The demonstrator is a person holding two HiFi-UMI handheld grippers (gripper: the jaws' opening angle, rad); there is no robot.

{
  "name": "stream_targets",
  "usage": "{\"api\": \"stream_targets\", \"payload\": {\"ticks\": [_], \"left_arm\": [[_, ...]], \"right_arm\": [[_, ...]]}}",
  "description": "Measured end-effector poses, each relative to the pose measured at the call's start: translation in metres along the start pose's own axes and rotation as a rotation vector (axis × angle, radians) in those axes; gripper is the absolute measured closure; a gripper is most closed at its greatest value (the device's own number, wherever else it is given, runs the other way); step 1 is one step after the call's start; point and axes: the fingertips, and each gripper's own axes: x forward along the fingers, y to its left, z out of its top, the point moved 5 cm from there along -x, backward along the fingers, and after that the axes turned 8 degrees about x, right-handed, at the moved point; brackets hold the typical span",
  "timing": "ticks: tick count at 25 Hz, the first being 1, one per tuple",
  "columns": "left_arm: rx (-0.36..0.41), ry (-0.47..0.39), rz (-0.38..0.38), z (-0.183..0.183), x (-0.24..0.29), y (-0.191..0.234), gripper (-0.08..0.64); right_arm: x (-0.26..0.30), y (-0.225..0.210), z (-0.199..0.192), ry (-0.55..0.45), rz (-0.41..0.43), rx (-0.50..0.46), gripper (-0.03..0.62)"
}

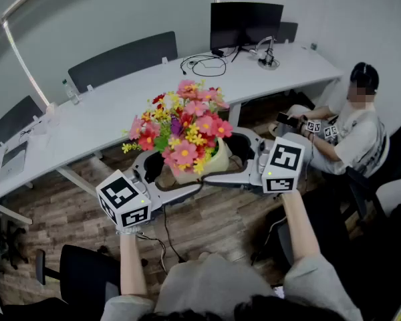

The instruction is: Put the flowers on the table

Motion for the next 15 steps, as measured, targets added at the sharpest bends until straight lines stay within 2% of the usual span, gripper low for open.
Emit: {"api": "stream_targets", "payload": {"ticks": [10, 15], "left_arm": [[-0.011, -0.015, -0.013, -0.001, 0.003, -0.002, 0.109], [-0.001, -0.016, -0.009, 0.003, 0.028, -0.005, 0.109]], "right_arm": [[-0.004, 0.002, 0.001, 0.002, -0.015, -0.005, 0.144], [-0.026, -0.009, 0.003, -0.003, -0.01, -0.01, 0.144]]}}
